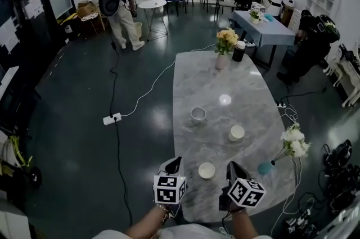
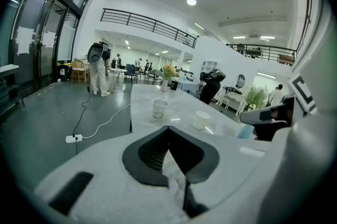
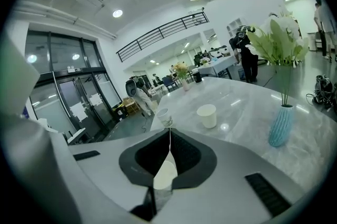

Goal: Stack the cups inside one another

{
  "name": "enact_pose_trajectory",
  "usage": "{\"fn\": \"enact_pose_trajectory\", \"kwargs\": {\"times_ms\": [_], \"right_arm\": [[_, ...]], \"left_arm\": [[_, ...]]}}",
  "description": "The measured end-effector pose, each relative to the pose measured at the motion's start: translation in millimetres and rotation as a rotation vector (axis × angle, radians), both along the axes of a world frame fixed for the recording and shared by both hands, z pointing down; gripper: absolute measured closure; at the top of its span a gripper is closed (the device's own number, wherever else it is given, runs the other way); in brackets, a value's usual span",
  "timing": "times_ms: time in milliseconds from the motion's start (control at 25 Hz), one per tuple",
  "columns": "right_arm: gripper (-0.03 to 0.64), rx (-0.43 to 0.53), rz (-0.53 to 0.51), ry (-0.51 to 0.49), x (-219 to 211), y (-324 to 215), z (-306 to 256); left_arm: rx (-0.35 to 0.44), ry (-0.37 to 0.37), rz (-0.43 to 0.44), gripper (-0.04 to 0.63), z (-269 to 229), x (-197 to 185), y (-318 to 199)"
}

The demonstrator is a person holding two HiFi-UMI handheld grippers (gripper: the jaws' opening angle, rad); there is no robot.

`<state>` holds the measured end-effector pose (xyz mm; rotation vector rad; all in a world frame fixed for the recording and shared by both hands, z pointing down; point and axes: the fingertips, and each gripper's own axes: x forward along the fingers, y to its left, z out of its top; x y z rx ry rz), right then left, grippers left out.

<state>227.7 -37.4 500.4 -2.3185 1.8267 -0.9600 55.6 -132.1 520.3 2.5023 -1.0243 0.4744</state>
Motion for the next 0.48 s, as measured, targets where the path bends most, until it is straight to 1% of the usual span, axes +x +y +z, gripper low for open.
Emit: {"fn": "enact_pose_trajectory", "kwargs": {"times_ms": [480], "right_arm": [[0.606, -0.035, -0.010, 0.014, 40, -19, 31]], "left_arm": [[-0.036, -0.070, -0.023, 0.597, 28, 12, 0]]}}
